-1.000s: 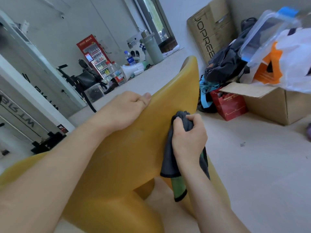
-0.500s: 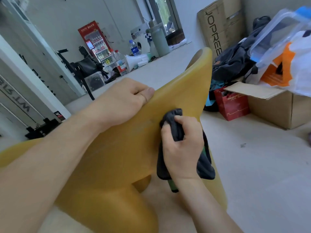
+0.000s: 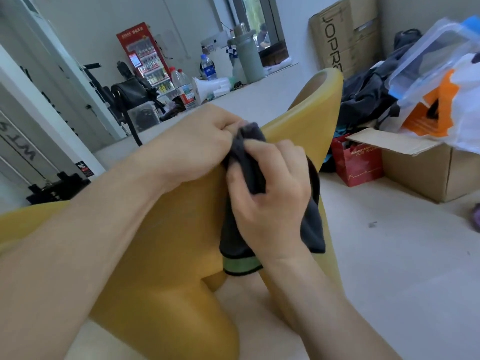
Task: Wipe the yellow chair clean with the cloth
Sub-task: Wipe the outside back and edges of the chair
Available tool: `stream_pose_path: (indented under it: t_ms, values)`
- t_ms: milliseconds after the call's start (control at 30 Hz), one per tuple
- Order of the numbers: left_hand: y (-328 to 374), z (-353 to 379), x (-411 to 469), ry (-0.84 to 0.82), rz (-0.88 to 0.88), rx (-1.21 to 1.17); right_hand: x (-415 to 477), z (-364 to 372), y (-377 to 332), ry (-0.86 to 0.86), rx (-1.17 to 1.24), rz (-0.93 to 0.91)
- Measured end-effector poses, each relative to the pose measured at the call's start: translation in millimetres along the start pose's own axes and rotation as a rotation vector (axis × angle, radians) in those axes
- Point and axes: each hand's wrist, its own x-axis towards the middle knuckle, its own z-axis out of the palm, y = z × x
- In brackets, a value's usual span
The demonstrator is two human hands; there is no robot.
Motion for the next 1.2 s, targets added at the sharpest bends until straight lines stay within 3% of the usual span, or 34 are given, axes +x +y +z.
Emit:
stream_pose_path:
  t_ms: [100,200,300,433,500,567,667,700,733,833,900,967,1100,1133,1200]
  values:
    - [2,0,-2,-0.013,0.019,0.009,-14,-2,15,-0.002,-0.015,-0.029]
    - [2,-1,-5,-0.069,0.008,0.02,-56,-17,43,-0.048,-0.155,0.12]
    - [3,0,-4,-0.069,0.035,0.03,-44,-17,33,-0.064,-0.105,0.233]
    - [2,1,-4,-0.009,0.037,0.014,13,-4,4,-0.061,-0.028,0.013]
    - [3,1,-5,-0.023,0.034,0.002,6,-2,13,-0.033,-0.013,0.011]
    - [5,0,-7,-0.05,0.009,0.011,-9,-7,44,0.025,-0.015,0.169]
    - [8,3,-8,-0.059,-0.003,0.039,1,-23,94,0.151,0.002,0.647]
    - [8,3,-8,-0.053,-0.003,0.044,5,-21,96,0.158,-0.005,0.696]
    - [8,4,-8,-0.052,-0.004,0.047,5,-18,81,0.162,-0.019,0.643]
    - [7,2,-7,-0.01,0.034,0.029,-13,6,10,0.073,0.016,0.202]
    - [8,2,-8,-0.006,0.05,0.01,-11,10,-1,0.023,0.014,0.044]
    - [9,3,-9,-0.007,0.055,0.0,9,6,28,0.103,0.008,0.099]
    - [10,4,-9,-0.009,0.062,0.047,50,-7,85,0.26,0.027,0.425]
    - [10,4,-9,-0.001,0.059,0.051,47,-6,84,0.263,0.011,0.453]
    - [9,5,-9,0.018,0.054,0.044,25,2,66,0.241,-0.03,0.332]
